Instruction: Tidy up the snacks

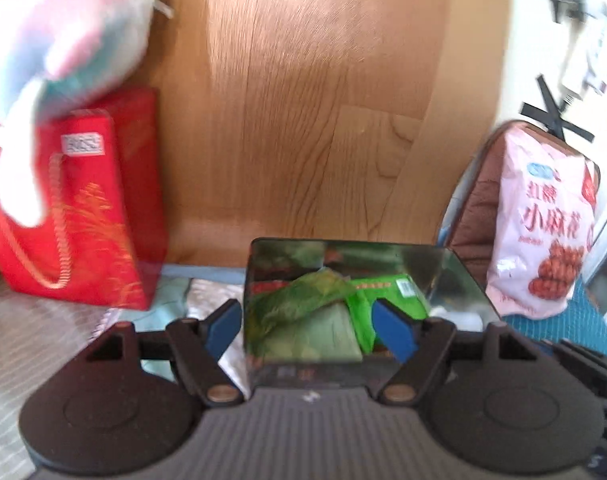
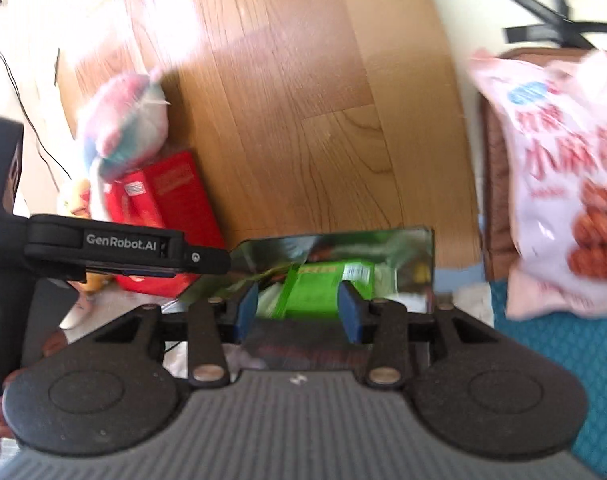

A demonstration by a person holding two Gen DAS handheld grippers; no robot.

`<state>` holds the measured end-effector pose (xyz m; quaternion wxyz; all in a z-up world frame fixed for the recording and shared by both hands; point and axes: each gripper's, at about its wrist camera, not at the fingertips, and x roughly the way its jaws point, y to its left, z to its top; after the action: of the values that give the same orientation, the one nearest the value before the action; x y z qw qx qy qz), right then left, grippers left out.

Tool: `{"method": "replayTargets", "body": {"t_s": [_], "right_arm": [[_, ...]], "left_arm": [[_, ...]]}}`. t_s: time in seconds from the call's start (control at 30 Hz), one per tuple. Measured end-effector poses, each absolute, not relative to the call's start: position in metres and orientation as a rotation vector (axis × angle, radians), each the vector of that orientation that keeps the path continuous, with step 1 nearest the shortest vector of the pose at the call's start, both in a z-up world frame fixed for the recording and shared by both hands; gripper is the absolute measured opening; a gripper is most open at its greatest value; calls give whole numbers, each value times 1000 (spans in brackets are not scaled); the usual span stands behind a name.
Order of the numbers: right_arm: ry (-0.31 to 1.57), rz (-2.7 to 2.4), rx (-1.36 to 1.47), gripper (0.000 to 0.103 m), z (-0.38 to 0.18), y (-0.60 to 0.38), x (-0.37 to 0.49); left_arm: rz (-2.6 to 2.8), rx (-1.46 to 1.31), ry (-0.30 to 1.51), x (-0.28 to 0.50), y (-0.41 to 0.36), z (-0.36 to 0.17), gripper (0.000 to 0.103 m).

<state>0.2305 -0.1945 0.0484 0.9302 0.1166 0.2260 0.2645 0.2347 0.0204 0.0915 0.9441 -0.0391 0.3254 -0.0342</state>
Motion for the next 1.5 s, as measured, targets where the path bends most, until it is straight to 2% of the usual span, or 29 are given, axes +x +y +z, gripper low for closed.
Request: {"method": "replayTargets", "body": {"t_s": [0.1, 0.17, 0.3, 0.37, 0.43, 0.53, 0.6, 0.87, 1.1, 1.5], "right_arm": [[466, 526, 265, 49, 43, -208, 189], [469, 503, 284, 56, 37, -214, 158], [467, 455, 329, 63, 28, -219, 110], [480, 429, 350, 76, 24, -220, 95], [478, 401, 359, 84, 22, -223, 80], [477, 379, 351, 89, 23, -223, 65], [473, 372, 353, 98, 24, -225, 57], [452, 413, 370, 103, 32, -227, 36], [416, 427, 356, 103, 38, -224, 24], [419, 442, 361, 103, 36, -222, 22]], "left_arm": [[6, 20, 606, 196, 2, 97, 99], [42, 80, 560, 165, -12, 97, 101], [49, 130, 544, 117, -31, 89, 103], [43, 131, 561, 100, -38, 85, 103], [44, 118, 581, 81, -40, 82, 103], [39, 78, 620, 64, -37, 77, 103], [39, 50, 631, 55, -34, 75, 103], [22, -19, 602, 23, -22, 84, 103], [87, 1, 421, -9, -24, 106, 103], [167, 49, 468, -6, -29, 102, 103]]}}
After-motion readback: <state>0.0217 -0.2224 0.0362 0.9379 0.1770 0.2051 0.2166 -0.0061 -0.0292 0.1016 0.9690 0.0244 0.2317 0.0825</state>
